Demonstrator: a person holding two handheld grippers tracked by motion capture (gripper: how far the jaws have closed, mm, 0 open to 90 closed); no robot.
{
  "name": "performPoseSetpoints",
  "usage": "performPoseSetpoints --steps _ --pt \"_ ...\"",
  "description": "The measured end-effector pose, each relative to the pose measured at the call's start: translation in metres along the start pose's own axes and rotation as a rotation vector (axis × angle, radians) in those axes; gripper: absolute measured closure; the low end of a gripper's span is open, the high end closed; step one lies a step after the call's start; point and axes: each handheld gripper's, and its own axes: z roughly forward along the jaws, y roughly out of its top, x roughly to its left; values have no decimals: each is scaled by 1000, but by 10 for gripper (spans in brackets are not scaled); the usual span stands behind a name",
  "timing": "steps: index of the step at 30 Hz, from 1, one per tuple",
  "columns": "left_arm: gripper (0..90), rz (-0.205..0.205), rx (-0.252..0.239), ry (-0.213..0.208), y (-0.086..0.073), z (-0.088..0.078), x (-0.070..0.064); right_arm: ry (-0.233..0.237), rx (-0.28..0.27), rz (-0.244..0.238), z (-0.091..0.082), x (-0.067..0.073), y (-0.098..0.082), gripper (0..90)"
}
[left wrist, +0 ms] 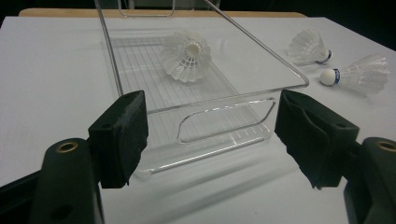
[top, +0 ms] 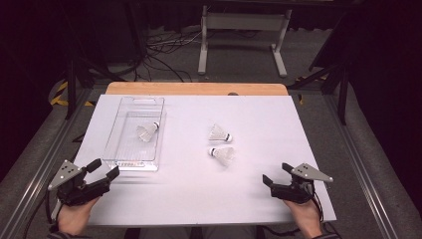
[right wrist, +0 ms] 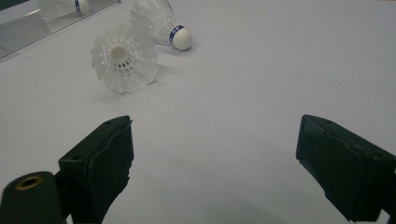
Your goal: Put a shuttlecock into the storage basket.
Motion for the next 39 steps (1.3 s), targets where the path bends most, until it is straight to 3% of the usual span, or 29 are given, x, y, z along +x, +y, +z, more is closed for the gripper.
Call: performPoseSetpoints --steps 18,39 --pt "259 -6 16 -5 -4 -4 -2 4 -2 1 1 0 0 119" --pt "264 9 4 -57 11 2 -18 5 -8 3 -1 -1 0 119"
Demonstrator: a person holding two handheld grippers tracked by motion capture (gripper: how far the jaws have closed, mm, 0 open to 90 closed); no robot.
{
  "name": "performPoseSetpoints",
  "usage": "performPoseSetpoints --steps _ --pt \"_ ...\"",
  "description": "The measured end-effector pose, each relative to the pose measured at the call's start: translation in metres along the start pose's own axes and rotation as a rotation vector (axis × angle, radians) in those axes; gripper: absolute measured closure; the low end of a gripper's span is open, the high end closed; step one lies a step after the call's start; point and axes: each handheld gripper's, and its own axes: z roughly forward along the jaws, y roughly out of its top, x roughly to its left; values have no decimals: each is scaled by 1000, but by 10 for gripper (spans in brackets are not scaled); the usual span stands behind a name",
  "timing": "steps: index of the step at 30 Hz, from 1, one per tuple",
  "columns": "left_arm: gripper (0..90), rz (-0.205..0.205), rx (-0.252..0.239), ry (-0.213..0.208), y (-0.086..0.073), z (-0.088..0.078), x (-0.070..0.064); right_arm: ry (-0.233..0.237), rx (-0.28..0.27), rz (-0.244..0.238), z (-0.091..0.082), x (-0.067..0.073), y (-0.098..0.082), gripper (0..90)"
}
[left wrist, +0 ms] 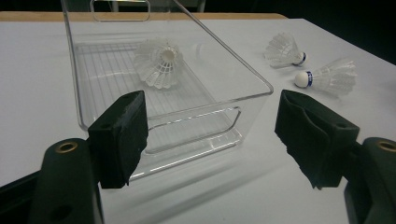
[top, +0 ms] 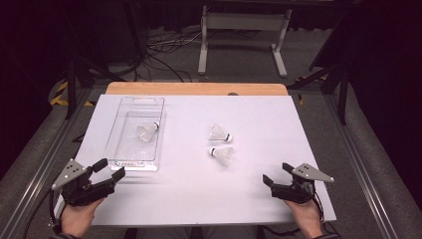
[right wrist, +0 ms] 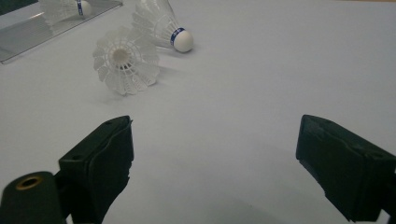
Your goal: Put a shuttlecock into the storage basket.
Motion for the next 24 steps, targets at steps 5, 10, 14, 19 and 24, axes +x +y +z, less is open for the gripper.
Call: performPoseSetpoints --steps 5,10,14,19,24 --pt "266 -3 1 -18 3 3 -3 2 -1 2 0 0 0 119" --pt "267 11 10 -37 7 8 -8 2 -3 4 -1 0 0 119" --pt "267 22 13 -48 9 13 -13 3 -4 4 -1 0 0 119" --pt "269 39 26 -70 13 21 -19 2 -3 6 -1 0 0 120" --pt "271 57 32 -87 17 28 -25 3 -3 5 -1 0 0 120"
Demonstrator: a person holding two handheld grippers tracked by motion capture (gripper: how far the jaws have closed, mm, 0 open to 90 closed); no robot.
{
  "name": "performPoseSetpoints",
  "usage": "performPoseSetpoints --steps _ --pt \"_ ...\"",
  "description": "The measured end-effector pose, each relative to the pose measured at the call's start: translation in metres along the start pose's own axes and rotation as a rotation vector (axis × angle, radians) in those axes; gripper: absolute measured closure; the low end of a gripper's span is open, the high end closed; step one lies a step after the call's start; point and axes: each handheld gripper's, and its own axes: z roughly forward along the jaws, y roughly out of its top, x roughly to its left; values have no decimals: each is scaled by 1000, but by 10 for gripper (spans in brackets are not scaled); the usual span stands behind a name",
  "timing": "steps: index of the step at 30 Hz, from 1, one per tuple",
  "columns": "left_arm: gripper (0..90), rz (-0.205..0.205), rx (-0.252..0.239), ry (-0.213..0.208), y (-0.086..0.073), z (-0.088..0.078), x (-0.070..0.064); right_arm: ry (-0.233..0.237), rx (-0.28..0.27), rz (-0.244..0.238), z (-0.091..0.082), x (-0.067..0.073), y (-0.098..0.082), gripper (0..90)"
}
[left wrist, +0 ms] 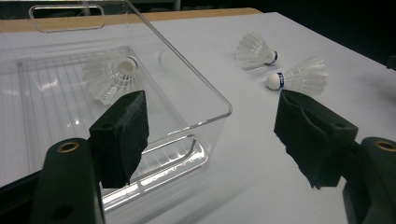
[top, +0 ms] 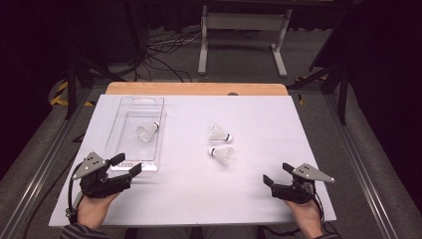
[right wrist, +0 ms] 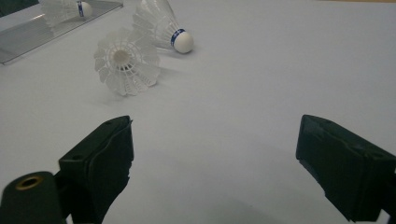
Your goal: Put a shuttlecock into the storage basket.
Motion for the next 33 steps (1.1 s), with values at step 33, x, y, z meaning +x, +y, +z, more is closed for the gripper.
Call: performPoseSetpoints --steps 33 --pt "275 49 9 -95 19 40 -26 3 -1 -1 0 0 0 119"
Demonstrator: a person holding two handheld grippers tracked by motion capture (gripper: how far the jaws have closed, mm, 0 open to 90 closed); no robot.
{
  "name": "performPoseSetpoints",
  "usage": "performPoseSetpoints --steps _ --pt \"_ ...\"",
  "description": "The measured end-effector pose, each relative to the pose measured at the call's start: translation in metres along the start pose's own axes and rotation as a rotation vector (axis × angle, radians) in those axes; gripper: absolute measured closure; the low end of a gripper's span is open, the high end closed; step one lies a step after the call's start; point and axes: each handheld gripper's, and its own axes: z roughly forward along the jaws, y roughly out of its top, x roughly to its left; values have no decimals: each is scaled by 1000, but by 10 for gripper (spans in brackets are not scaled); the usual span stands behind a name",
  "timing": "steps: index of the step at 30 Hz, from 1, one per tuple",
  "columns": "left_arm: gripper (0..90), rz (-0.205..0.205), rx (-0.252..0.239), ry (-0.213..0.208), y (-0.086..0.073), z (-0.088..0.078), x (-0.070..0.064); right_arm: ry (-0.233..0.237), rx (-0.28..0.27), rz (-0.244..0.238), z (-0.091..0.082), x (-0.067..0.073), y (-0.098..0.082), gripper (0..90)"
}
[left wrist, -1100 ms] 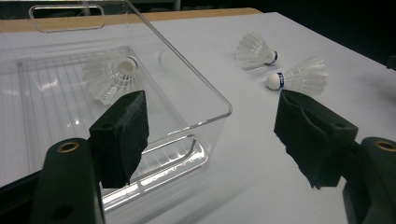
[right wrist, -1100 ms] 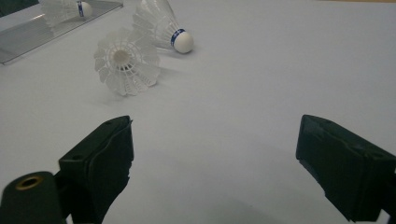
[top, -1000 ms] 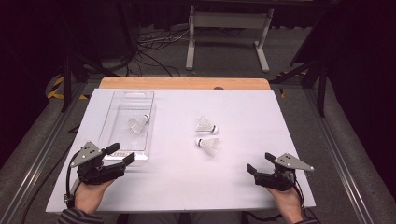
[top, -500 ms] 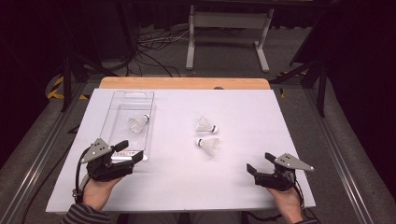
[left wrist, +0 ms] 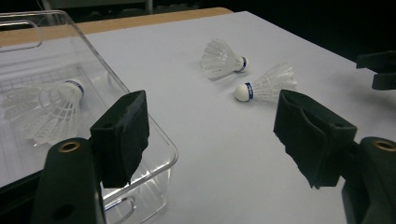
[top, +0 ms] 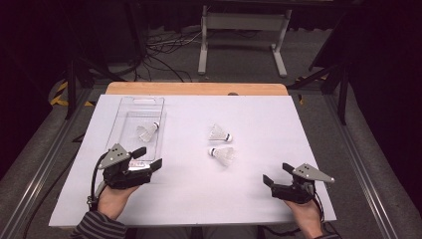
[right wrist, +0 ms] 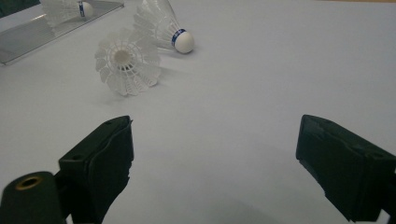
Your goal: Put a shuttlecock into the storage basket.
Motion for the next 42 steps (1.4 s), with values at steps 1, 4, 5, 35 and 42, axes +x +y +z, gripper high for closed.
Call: performPoseSetpoints --steps 1,4,5,35,42 --pt "274 2 3 -6 1 2 -1 1 0 0 0 0 0 119" --pt "275 7 9 -14 3 7 -3 0 0 2 0 0 0 119" --pt "275 9 5 -16 4 9 -3 1 0 2 0 0 0 119" --pt "281 17 30 -67 18 42 -13 3 0 -1 0 0 0 119" --pt "281 19 35 -76 22 51 -15 3 -1 -2 0 0 0 119"
